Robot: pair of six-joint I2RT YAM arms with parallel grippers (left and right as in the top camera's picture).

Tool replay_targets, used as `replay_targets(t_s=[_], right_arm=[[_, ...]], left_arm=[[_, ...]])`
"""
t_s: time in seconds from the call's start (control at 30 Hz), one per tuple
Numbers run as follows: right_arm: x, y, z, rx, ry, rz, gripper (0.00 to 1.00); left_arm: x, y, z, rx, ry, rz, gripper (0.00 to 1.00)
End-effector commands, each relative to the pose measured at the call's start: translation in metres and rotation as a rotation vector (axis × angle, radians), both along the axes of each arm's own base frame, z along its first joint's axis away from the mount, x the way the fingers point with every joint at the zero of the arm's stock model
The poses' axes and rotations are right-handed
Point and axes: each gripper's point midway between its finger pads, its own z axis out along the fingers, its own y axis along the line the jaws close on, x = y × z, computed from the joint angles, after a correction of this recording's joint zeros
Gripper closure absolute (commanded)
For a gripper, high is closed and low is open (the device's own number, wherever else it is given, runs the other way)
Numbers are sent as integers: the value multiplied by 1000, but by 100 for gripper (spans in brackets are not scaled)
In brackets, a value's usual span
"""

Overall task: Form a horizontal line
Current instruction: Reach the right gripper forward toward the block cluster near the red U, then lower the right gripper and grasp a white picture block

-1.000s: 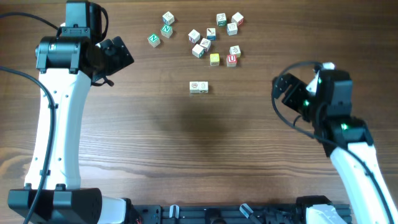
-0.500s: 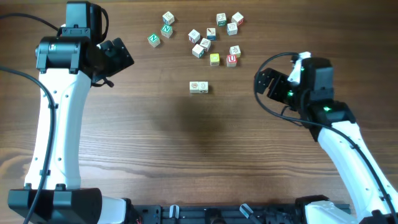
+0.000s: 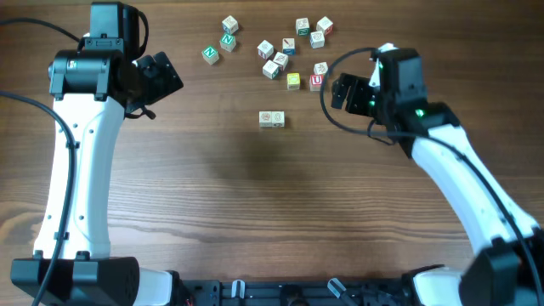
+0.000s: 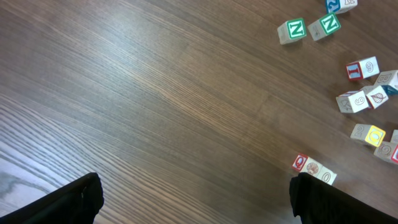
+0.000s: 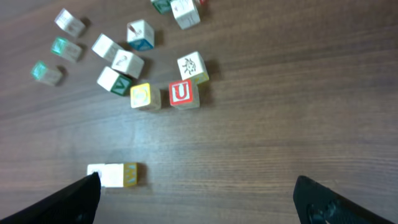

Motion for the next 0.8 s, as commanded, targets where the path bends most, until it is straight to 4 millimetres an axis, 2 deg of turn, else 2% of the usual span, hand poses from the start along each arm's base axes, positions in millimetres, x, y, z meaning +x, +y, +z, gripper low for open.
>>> replay_targets(t_s=[0.0,0.2,0.43,0.77], right_arm=[[23,4,5,-45,-4,22,0],[51,11,1,-52,-2,28,0],[85,33,-16,-74,-35,64,1],[117,41,-79,-170,-33,46,11]], left_arm=[[-1,1,1,-8,-4,11,0],[-1,1,1,-8,-4,11,0],[-1,1,1,-8,-4,11,0],[-1,1,1,-8,-4,11,0]])
